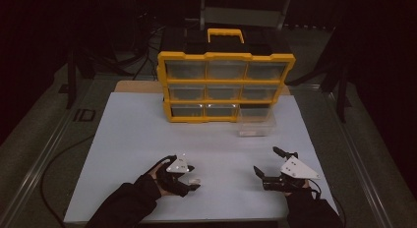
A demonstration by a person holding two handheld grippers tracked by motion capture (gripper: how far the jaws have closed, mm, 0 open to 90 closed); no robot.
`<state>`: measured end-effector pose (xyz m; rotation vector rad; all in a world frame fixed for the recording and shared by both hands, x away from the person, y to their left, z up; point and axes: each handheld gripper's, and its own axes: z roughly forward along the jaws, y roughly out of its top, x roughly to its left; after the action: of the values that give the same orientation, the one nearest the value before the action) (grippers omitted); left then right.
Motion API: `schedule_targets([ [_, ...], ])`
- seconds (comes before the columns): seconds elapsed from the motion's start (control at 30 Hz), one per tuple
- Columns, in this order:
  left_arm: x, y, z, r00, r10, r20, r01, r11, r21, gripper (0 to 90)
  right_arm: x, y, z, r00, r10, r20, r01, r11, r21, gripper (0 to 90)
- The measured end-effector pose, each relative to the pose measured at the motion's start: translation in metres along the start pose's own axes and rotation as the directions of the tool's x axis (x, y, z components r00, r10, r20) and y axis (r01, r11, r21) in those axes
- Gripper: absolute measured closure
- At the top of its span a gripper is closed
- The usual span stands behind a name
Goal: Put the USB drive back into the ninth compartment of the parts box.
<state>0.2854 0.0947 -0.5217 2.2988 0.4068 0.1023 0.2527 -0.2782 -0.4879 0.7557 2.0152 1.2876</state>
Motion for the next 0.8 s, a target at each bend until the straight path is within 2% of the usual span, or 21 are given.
schedule_targets([
  [0.27, 0.0011, 0.0006, 0.0025, 0.9999, -0.001, 0.014, 0.000, 0.9996, 0.028, 49.1, -0.0004, -0.0002, -0.0001, 1.0000, -0.005, 0.002, 0.005, 1.000, 0.002, 8.3],
  [0.43, 0.0017, 0.0011, 0.0022, 0.9996, -0.004, 0.029, 0.003, 0.9996, 0.028, 58.1, -0.0002, -0.0002, 0.0001, 1.0000, -0.005, 0.003, 0.005, 1.000, 0.002, 8.3],
  [0.5, 0.0020, 0.0013, 0.0022, 0.9994, -0.008, 0.034, 0.007, 0.9996, 0.029, 58.5, -0.0004, -0.0002, 0.0001, 1.0000, -0.007, 0.002, 0.007, 1.000, 0.002, 8.3],
  [0.8, 0.0044, 0.0034, 0.0022, 0.9991, -0.009, 0.042, 0.006, 0.9988, 0.049, 70.5, -0.0006, -0.0002, 0.0000, 1.0000, -0.009, 0.004, 0.009, 1.000, 0.001, 8.3],
])
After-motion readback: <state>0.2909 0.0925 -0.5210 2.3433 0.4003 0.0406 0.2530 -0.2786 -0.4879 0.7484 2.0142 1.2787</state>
